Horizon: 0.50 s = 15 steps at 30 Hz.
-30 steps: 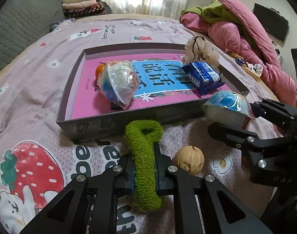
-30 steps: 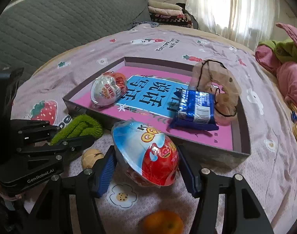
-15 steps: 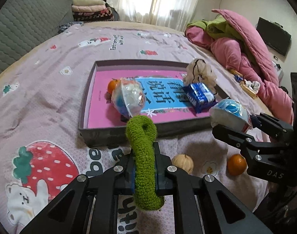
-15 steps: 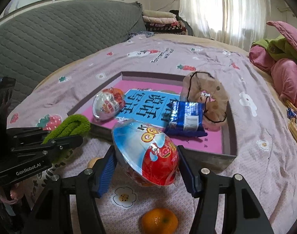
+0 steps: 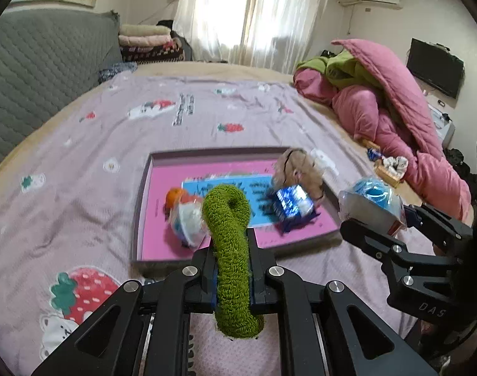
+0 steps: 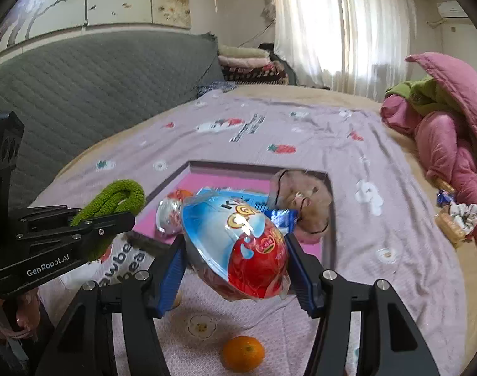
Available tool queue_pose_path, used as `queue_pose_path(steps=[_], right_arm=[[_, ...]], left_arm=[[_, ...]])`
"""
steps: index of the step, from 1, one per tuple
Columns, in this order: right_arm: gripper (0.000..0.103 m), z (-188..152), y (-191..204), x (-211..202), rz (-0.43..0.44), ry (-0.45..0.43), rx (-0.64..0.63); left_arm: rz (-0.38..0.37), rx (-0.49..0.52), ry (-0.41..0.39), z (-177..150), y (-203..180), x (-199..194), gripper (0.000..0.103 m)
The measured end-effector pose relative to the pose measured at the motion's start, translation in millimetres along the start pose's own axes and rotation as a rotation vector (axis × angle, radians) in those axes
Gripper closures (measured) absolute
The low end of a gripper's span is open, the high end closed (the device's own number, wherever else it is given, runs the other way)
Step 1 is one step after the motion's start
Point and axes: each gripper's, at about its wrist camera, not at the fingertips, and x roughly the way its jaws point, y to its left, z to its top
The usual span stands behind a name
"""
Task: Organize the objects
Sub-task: 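Lift the green ring with the left tool while the right carries the blue-red egg over the tray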
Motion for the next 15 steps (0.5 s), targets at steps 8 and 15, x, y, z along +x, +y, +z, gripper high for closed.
queue_pose_path(steps=[8, 15], right_arm=[[0.042, 20.2, -2.3, -25.5, -0.025, -0.054, -0.012], [0.042, 44.7, -5.9, -42.0, -0.047, -0.101, -0.024]], left_arm=[[0.014, -0.001, -0.024, 20.6, -11.8, -17.3, 0.091], [0.016, 0.010, -0.054, 43.7, -21.3, -24.6, 0.091]])
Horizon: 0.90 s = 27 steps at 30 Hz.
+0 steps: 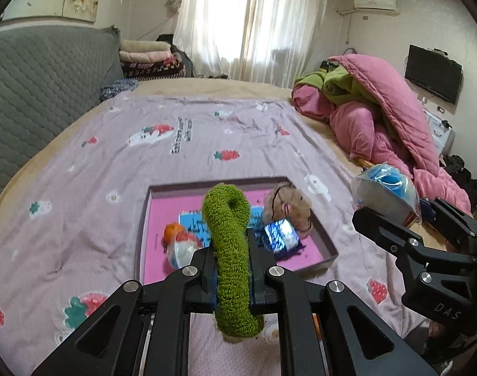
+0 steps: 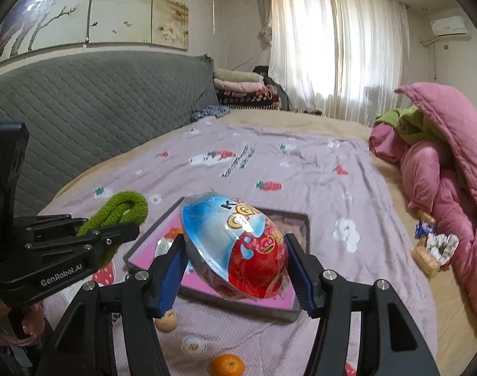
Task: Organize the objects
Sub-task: 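Lift the green ring with the left tool while the right carries the blue-red egg over the tray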
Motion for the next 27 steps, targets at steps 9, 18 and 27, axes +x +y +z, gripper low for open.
queue_pose_path(steps=[9, 18, 27], right_arm=[[0.042, 19.4, -8.8, -1.3, -0.028, -0.019, -0.006], [0.042, 30.4, -17.2, 13.0, -0.048, -0.006, -0.012], [0.042, 27.2, -27.4, 39.5, -0.054, 0.011, 0.008]], left_arm=[[-0.003, 0.017, -0.032, 29.8, -9.6, 1.0, 0.091], [-0.014, 0.006, -0.021, 42.3, -6.6, 18.3, 0.091], [-0.017, 0.012, 0.006, 39.2, -9.5, 49.7, 0.091]])
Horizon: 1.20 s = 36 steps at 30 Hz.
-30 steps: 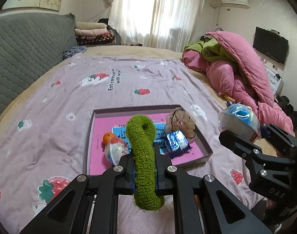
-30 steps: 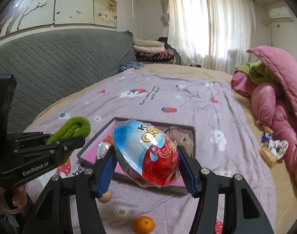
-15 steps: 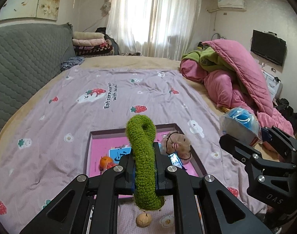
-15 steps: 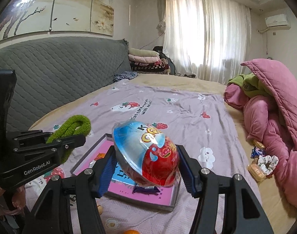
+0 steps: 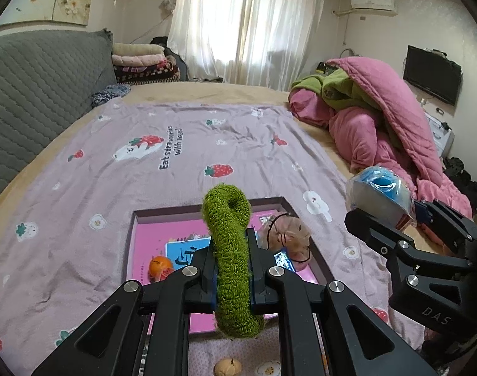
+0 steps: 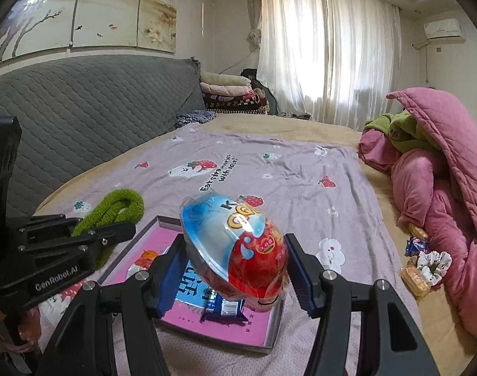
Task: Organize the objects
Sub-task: 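Lift the green ring with the left tool while the right carries the blue-red egg over the tray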
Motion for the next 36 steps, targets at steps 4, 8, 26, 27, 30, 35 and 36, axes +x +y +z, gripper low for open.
queue_pose_path(steps=[4, 8, 26, 27, 30, 35, 36], right_arm=[[0.043, -12.3, -2.5, 14.4, 0.004, 0.023, 0.009], [0.043, -24.0, -8.0, 30.3, 0.000, 0.051, 0.020], [0.042, -61.3, -26.0, 73.7, -0.026, 0.162, 0.041], [0.042, -63.1, -26.9, 76.1, -0.026, 0.170, 0.044], [0.042, -68.7, -29.6, 81.9, -0.035, 0.191, 0.052], [0.042, -74.7, -33.0, 87.9, -0.055, 0.215, 0.060], [0.042, -75.3, -33.3, 88.5, -0.058, 0.217, 0.061]], left_arm=[[0.002, 0.009, 0.035, -8.9, -1.6, 19.7, 0.091], [0.003, 0.011, 0.070, -18.2, -3.3, 38.3, 0.091], [0.010, 0.023, 0.196, -50.9, -4.4, 104.1, 0.091], [0.011, 0.021, 0.206, -53.5, -4.0, 108.1, 0.091], [0.012, 0.029, 0.222, -58.8, -4.7, 114.0, 0.091], [0.017, 0.029, 0.239, -63.1, -2.0, 121.4, 0.091], [0.016, 0.029, 0.242, -63.7, -2.0, 122.7, 0.091]])
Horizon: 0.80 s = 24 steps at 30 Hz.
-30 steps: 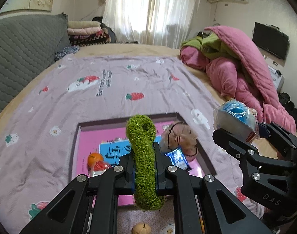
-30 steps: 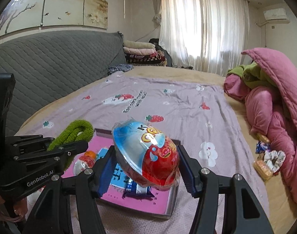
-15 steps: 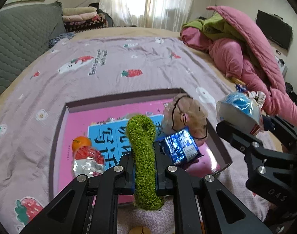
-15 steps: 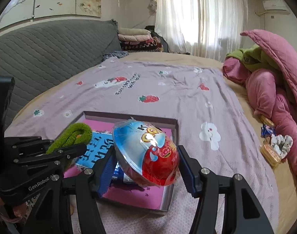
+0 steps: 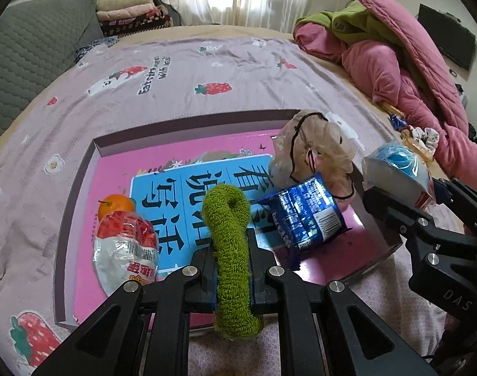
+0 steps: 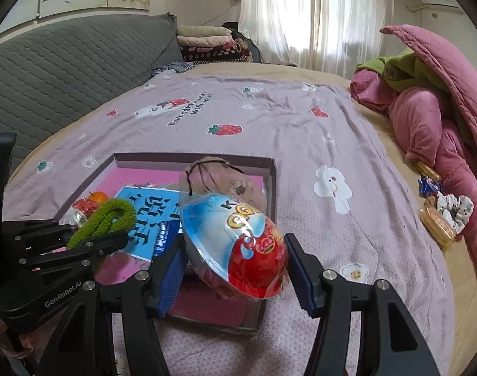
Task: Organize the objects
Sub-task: 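Lift the green ring with the left tool while the right carries the blue-red egg over the tray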
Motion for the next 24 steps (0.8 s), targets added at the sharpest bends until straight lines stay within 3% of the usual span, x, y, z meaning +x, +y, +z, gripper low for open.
queue_pose_path(steps=[24], right_arm=[[0.042, -5.9, 8.7, 26.2, -0.046, 0.031, -0.011]], left_arm=[[0.000, -0.006, 0.050, -3.4, 3.2, 26.5, 0.090]])
